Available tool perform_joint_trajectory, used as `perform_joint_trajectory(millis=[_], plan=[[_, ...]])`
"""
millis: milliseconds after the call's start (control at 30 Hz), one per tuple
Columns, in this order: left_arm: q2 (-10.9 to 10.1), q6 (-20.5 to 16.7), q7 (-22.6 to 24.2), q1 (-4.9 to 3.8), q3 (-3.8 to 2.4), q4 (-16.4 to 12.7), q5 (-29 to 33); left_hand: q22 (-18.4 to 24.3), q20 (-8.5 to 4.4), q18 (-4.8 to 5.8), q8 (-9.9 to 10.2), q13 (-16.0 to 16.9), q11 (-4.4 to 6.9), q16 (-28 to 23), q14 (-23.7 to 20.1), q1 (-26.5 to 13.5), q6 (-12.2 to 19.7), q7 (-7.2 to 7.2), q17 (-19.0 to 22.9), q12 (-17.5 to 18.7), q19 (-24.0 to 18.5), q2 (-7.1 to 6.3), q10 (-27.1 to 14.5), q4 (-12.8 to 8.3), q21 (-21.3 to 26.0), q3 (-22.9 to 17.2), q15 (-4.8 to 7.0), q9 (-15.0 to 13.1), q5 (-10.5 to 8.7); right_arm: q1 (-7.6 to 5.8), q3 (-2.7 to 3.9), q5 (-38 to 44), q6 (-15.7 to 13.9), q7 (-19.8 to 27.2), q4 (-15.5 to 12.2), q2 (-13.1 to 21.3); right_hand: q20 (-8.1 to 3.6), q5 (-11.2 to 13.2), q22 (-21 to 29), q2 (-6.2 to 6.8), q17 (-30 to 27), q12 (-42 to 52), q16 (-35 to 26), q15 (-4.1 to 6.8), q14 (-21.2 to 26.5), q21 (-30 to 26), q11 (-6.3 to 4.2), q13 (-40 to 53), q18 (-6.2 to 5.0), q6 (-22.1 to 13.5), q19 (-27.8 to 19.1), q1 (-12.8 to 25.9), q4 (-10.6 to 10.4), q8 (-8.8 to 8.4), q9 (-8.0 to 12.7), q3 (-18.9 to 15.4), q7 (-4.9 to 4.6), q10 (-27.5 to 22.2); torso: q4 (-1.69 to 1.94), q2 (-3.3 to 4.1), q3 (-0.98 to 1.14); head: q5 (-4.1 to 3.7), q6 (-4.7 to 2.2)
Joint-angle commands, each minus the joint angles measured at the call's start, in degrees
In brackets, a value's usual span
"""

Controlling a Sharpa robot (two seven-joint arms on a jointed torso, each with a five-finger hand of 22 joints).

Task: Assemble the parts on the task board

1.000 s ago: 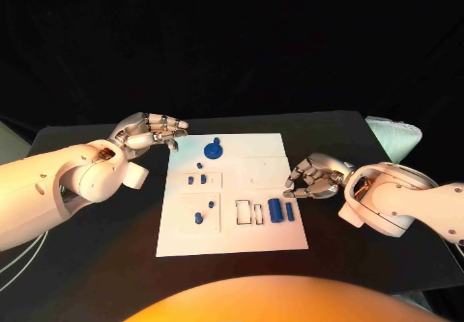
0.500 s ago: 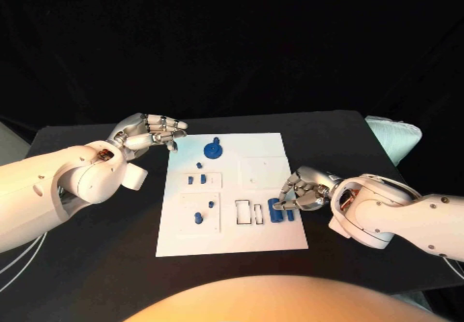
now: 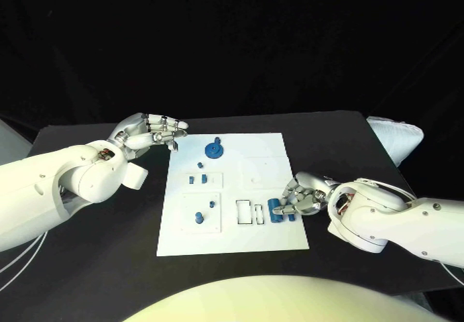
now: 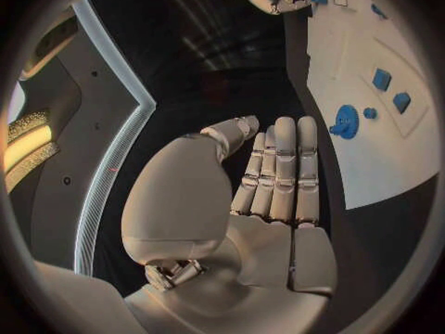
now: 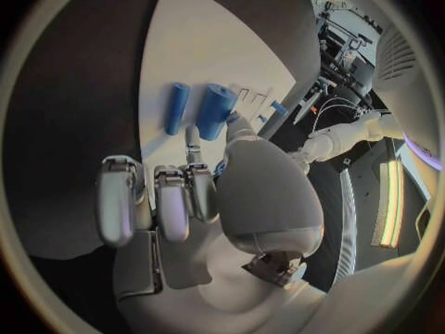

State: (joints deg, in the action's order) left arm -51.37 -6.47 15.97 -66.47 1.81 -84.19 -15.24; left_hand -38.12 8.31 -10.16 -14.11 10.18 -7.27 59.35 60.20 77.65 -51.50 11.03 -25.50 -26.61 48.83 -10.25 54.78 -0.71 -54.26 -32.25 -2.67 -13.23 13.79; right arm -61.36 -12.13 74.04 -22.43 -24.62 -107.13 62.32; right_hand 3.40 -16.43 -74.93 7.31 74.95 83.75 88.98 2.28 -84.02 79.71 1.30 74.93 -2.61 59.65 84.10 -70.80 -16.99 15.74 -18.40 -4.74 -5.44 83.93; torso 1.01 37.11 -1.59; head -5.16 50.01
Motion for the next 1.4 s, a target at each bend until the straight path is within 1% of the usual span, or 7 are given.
perform_joint_trajectory(millis=[33,467,800,933,1033,1333,1400], plan=[[0.03,0.48,0.43,-0.01,-0.03,-0.16,0.39,0.05,0.08,-0.39,-0.15,-0.05,0.18,-0.24,0.46,-0.16,0.49,-0.07,0.0,-0.18,0.33,0.6,-0.34,0.33,0.37,0.05,-0.12,0.05,0.2,0.23,-0.01,3.3,1.35,-2.05,0.07,-0.58,-0.43,0.21,-12.85,-0.04,13.38,0.16,0.32,0.58,-5.6,0.14,-0.25,8.45,0.93,0.39,4.4,0.82,0.09,0.27,-0.06,-0.47,-0.06,1.56,-0.03,0.0,0.0,0.08,-0.01],[-0.12,0.7,0.17,-0.01,-0.03,-0.28,0.39,0.05,0.08,-0.39,-0.15,-0.05,0.18,-0.24,0.46,-0.16,0.49,-0.07,0.0,-0.18,0.33,0.6,-0.34,0.33,0.37,0.05,-0.12,0.05,0.2,1.31,0.01,3.71,0.95,-2.8,1.94,-4.15,-0.46,0.14,-12.93,-0.31,13.54,0.27,0.38,0.62,-5.63,0.52,-0.31,8.67,0.98,0.44,4.43,0.61,0.21,0.48,-0.1,-0.9,0.02,1.68,0.08,0.06,-0.09,0.08,-0.01],[-0.35,0.94,-0.1,-0.01,-0.03,-0.39,0.39,0.05,0.08,-0.39,-0.15,-0.05,0.18,-0.24,0.46,-0.16,0.49,-0.07,0.0,-0.18,0.33,0.6,-0.34,0.33,0.37,0.05,-0.12,0.05,0.2,2.33,0.01,3.82,1.31,-3.48,3.18,-5.37,-0.54,-1.84,-13.05,-0.76,13.9,0.24,0.53,0.68,-5.71,1.21,-0.37,9.1,1.08,0.16,4.45,-5.81,0.47,0.88,0.03,0.21,0.03,1.85,-0.04,-0.05,-0.09,0.51,-0.01],[-0.41,1.01,-0.19,-0.01,-0.03,-0.45,0.39,0.05,0.08,-0.39,-0.15,-0.05,0.18,-0.24,0.46,-0.16,0.49,-0.07,0.0,-0.18,0.33,0.6,-0.34,0.33,0.37,0.05,-0.12,0.05,0.2,2.4,0.01,3.77,0.72,-3.68,3.07,-5.38,-0.54,-3.02,-13.11,-0.79,14.08,0.35,0.6,0.69,-5.75,1.51,-0.39,9.29,1.12,0.28,4.48,-6.43,0.36,0.93,0.12,0.8,0.04,1.97,-0.01,-0.01,-0.06,0.49,-0.01],[-0.44,1.06,-0.27,-0.01,-0.03,-0.46,0.39,0.12,0.08,-0.4,-0.22,-0.14,0.18,-0.25,0.45,-0.19,0.52,-0.08,-0.01,-0.23,0.37,0.54,-0.45,0.35,0.45,0.06,-0.12,0.09,0.21,2.43,0.02,2.87,-0.55,-3.65,2.83,-5.29,-0.58,-5.36,-13.19,-0.83,14.18,0.54,0.64,0.75,-5.77,1.91,-0.48,9.58,1.18,0.64,4.52,-6.5,0.29,1.05,0.25,1.44,0.15,2.18,-0.01,-0.02,-0.07,0.43,-0.01],[-0.52,1.25,-0.56,-0.01,-0.03,-0.53,0.34,0.12,0.08,-0.4,-0.22,-0.14,0.18,-0.25,0.45,-0.19,0.52,-0.08,-0.01,-0.23,0.37,0.54,-0.45,0.35,0.45,0.06,-0.12,0.09,0.21,1.89,0.16,-9.41,-5.39,-1.95,0.46,-4.04,-1.01,-16.39,-13.35,0.01,14.57,0.77,0.81,1.26,-5.87,2.79,-1.07,10.21,1.3,1.63,4.59,-7.94,0.41,1.1,0.98,6.04,0.73,2.57,-0.03,-0.06,-0.07,0.56,-0.01],[-0.51,1.26,-0.59,-0.01,-0.02,-0.53,0.34,0.12,0.08,-0.4,-0.22,-0.14,0.18,-0.25,0.45,-0.19,0.52,-0.08,-0.01,-0.23,0.37,0.54,-0.45,0.35,0.45,0.06,-0.12,0.09,0.21,1.38,0.22,-11.6,-5.86,-1.63,-0.09,-3.73,-1.02,-16.78,-13.33,0.19,14.61,0.73,0.82,1.26,-5.88,2.71,-1.07,10.2,1.29,1.65,4.57,-8.0,0.39,1.09,1.04,6.51,0.72,2.55,-0.03,-0.05,-0.08,0.59,-0.01]])
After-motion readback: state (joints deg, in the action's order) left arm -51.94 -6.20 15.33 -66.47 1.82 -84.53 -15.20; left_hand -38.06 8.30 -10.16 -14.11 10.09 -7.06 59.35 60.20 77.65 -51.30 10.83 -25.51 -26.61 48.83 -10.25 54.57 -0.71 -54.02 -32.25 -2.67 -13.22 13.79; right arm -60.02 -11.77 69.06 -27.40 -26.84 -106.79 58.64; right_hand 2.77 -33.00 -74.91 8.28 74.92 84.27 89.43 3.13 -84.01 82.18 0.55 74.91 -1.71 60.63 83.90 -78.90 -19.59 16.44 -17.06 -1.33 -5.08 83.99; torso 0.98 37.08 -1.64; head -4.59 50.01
